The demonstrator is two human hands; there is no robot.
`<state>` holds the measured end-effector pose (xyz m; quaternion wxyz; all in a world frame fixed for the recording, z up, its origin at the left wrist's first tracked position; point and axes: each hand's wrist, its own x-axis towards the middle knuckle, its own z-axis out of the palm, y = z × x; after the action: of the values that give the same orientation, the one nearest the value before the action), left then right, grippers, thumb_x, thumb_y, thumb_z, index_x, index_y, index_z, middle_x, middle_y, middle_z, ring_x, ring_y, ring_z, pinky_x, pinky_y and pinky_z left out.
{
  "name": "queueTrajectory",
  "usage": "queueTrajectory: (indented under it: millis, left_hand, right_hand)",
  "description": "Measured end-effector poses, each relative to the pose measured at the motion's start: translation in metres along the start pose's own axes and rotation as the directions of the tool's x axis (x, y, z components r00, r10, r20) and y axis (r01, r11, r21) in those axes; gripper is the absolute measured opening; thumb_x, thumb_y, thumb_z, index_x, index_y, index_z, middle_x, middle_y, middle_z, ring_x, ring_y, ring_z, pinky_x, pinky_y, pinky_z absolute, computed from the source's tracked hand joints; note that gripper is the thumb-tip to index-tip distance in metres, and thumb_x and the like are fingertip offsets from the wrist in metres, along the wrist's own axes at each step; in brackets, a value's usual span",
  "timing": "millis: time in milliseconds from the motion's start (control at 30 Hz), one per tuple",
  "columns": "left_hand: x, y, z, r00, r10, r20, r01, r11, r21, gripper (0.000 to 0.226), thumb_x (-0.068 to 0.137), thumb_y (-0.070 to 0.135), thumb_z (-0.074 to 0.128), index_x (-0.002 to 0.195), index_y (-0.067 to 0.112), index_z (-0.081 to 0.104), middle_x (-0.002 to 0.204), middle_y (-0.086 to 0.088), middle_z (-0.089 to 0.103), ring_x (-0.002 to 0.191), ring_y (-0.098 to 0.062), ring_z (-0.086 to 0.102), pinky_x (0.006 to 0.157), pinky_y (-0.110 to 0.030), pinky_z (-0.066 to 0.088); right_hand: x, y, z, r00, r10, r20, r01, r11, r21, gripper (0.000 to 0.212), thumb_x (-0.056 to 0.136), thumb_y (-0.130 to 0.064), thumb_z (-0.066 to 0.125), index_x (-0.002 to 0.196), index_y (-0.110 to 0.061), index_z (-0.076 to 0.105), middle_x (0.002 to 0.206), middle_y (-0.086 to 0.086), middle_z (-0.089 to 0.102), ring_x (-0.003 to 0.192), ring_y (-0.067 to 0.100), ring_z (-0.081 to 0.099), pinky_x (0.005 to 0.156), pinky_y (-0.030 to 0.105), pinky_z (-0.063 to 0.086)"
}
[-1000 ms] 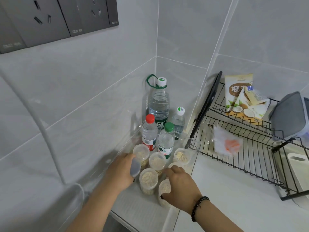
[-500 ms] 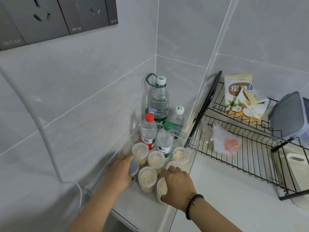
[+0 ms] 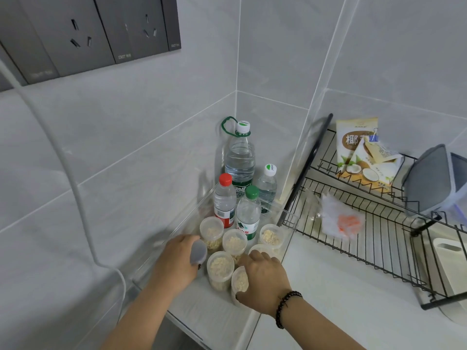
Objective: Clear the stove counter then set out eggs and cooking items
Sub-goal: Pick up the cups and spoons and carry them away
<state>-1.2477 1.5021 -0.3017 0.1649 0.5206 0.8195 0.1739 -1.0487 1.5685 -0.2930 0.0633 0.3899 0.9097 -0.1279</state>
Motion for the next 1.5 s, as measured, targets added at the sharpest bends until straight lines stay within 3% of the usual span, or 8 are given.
queueTrajectory:
  millis: [233, 367, 533, 700, 933, 1167, 1300, 1500]
  left_hand:
    - [-0.019, 0.024, -0.014, 0.999, -0.005, -0.047, -0.001, 0.994, -0.107, 0.046, 0.083, 0.022, 0.069, 0.128, 0.023, 0.058, 0.127, 0.004, 0.06, 0.116, -0.015, 0.056, 0.096, -0.031, 0.046]
    - [-0.035, 0.045, -0.015, 0.998, 0.025, -0.05, -0.033, 0.985, -0.172, 0.04, 0.086, 0.024, 0.069, 0.125, 0.022, 0.06, 0.121, 0.014, 0.059, 0.112, -0.005, 0.055, 0.09, -0.018, 0.04]
    - [-0.055, 0.069, -0.008, 0.998, 0.034, -0.051, -0.047, 0.961, -0.274, 0.036, 0.083, 0.023, 0.069, 0.118, 0.027, 0.062, 0.111, 0.017, 0.06, 0.101, 0.0, 0.057, 0.071, -0.004, 0.037]
    - [-0.074, 0.092, 0.0, 0.999, 0.049, 0.005, -0.044, 0.928, -0.37, 0.035, 0.087, 0.028, 0.065, 0.121, 0.035, 0.058, 0.121, 0.023, 0.057, 0.115, 0.001, 0.051, 0.095, -0.023, 0.043]
    - [-0.071, 0.121, 0.006, 0.984, 0.166, 0.06, -0.129, 0.908, -0.399, 0.037, 0.086, 0.028, 0.067, 0.121, 0.034, 0.061, 0.121, 0.022, 0.06, 0.118, 0.0, 0.052, 0.104, -0.029, 0.042]
    - [-0.061, 0.137, 0.008, 0.907, 0.384, 0.174, -0.28, 0.857, -0.433, 0.034, 0.087, 0.029, 0.068, 0.12, 0.033, 0.061, 0.12, 0.021, 0.061, 0.119, 0.002, 0.051, 0.105, -0.029, 0.043]
    - [-0.065, 0.14, 0.011, 0.85, 0.477, 0.225, -0.339, 0.821, -0.461, 0.031, 0.087, 0.028, 0.068, 0.117, 0.033, 0.063, 0.116, 0.022, 0.062, 0.116, 0.002, 0.053, 0.103, -0.027, 0.044]
    - [-0.094, 0.144, 0.036, 0.681, 0.627, 0.378, -0.435, 0.761, -0.481, 0.028, 0.087, 0.029, 0.068, 0.114, 0.035, 0.063, 0.115, 0.022, 0.062, 0.114, 0.004, 0.053, 0.101, -0.026, 0.045]
  right_hand:
    - [-0.015, 0.015, -0.002, 0.988, -0.011, -0.155, 0.088, 0.86, 0.502, 0.026, 0.083, -0.021, 0.062, 0.108, -0.025, 0.064, 0.11, -0.009, 0.055, 0.099, 0.005, 0.053, 0.084, 0.01, 0.043]
    - [-0.035, 0.025, -0.011, 0.969, 0.02, -0.248, 0.138, 0.787, 0.601, 0.032, 0.084, -0.015, 0.065, 0.094, -0.044, 0.056, 0.106, -0.015, 0.056, 0.094, -0.002, 0.054, 0.078, 0.006, 0.042]
    - [-0.059, 0.04, -0.02, 0.945, 0.13, -0.299, 0.117, 0.721, 0.683, 0.029, 0.086, -0.014, 0.067, 0.093, -0.041, 0.057, 0.105, -0.017, 0.057, 0.094, 0.001, 0.057, 0.075, 0.008, 0.044]
    - [-0.083, 0.054, -0.026, 0.928, 0.217, -0.303, 0.089, 0.661, 0.745, 0.03, 0.087, -0.012, 0.066, 0.09, -0.041, 0.059, 0.104, -0.017, 0.057, 0.094, -0.001, 0.057, 0.073, 0.008, 0.044]
    - [-0.119, 0.064, -0.033, 0.855, 0.413, -0.314, 0.015, 0.585, 0.811, 0.02, 0.087, -0.014, 0.067, 0.094, -0.033, 0.064, 0.107, -0.017, 0.058, 0.095, 0.003, 0.059, 0.071, 0.008, 0.044]
    - [-0.16, 0.061, -0.033, 0.69, 0.654, -0.31, -0.08, 0.495, 0.865, 0.017, 0.087, -0.017, 0.066, 0.095, -0.031, 0.064, 0.11, -0.017, 0.059, 0.098, 0.004, 0.06, 0.068, 0.014, 0.045]
    - [-0.184, 0.047, -0.029, 0.592, 0.752, -0.288, -0.14, 0.448, 0.883, 0.015, 0.088, -0.018, 0.065, 0.097, -0.03, 0.065, 0.11, -0.014, 0.06, 0.095, 0.001, 0.06, 0.06, 0.009, 0.043]
    - [-0.235, 0.015, 0.0, 0.396, 0.887, -0.239, -0.206, 0.34, 0.918, 0.015, 0.088, -0.018, 0.065, 0.1, -0.026, 0.067, 0.113, -0.014, 0.061, 0.092, -0.002, 0.059, 0.061, 0.003, 0.041]
